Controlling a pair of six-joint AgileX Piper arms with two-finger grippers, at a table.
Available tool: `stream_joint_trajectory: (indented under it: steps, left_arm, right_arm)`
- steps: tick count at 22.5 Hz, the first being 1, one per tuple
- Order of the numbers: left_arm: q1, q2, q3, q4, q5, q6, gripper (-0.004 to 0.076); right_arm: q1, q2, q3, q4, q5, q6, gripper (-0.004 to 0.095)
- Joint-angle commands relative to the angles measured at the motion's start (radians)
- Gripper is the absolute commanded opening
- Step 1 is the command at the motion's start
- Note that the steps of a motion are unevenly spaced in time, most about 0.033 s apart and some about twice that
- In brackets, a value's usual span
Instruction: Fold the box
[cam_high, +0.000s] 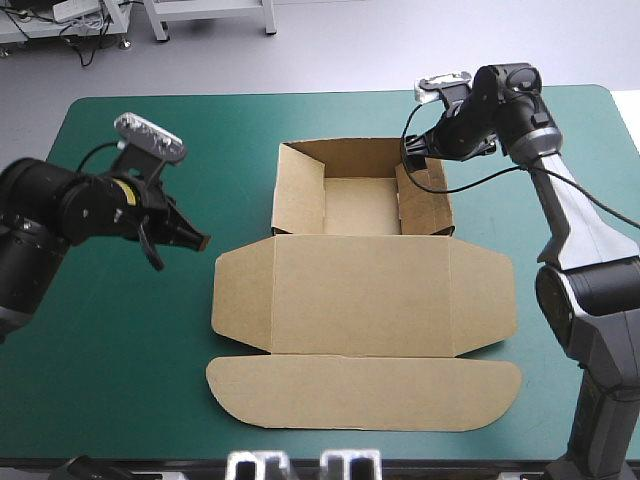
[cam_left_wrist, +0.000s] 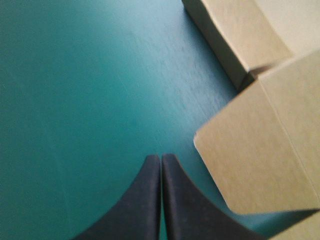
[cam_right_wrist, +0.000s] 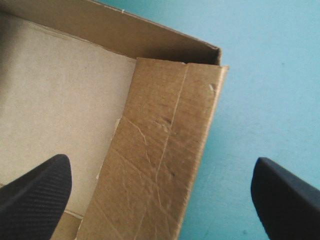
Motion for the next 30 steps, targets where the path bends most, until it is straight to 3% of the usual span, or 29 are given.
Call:
stream_joint_trajectory:
  steps: [1,5,7,8,9,10,11,16,18,26,30]
  left_arm:
    - [0.002,-0.086,0.137,0.005,0.033,-0.078,-0.0008]
    - [0.002,-0.142,0.325,0.009,-0.007,-0.129,-0.0008]
    - [0.002,-0.148,0.345,0.009,-0.009,-0.129,-0.0008]
    - [0.002,-0.148,0.345,0.013,-0.021,-0.137,-0.0008]
    - [0.002,-0.148,0.345,0.015,-0.033,-0.137,-0.0008]
    - [0.002,-0.148,0.345,0.017,-0.064,-0.137,-0.0008]
    - [0.002,-0.148,0.345,0.017,-0.090,-0.148,-0.0008]
    - [0.002,-0.148,0.345,0.017,-0.143,-0.151,-0.0008]
    - [0.002,-0.148,0.345,0.029,-0.139,-0.151,-0.0008]
    - [0.002,-0.148,0.345,0.072,-0.126,-0.151,-0.0008]
    - [0.002,-0.148,0.345,0.073,-0.126,-0.151,-0.0008]
  right_arm:
    - [-0.009,0.006,-0.020,0.031,0.003,-0.017,0.0900]
    - [-0.009,0.104,-0.020,0.024,0.003,-0.005,0.0863]
    - [-0.007,0.115,-0.020,0.030,0.003,-0.005,0.0653]
    - [-0.007,0.115,-0.020,0.024,0.003,-0.005,0.0445]
    - [-0.007,0.115,-0.020,0.014,0.003,-0.007,0.0321]
    - [-0.007,0.115,-0.020,-0.021,0.003,-0.018,0.0108]
    - [-0.007,0.115,-0.020,-0.046,0.003,-0.024,-0.0012]
    - [-0.027,0.111,-0.059,-0.171,0.003,-0.047,-0.0020]
    - [-0.082,0.107,-0.110,-0.214,0.003,-0.047,-0.0020]
    - [-0.403,0.107,-0.161,-0.205,0.003,-0.047,-0.0020]
    - [-0.571,0.107,-0.161,-0.143,0.003,-0.047,-0.0020]
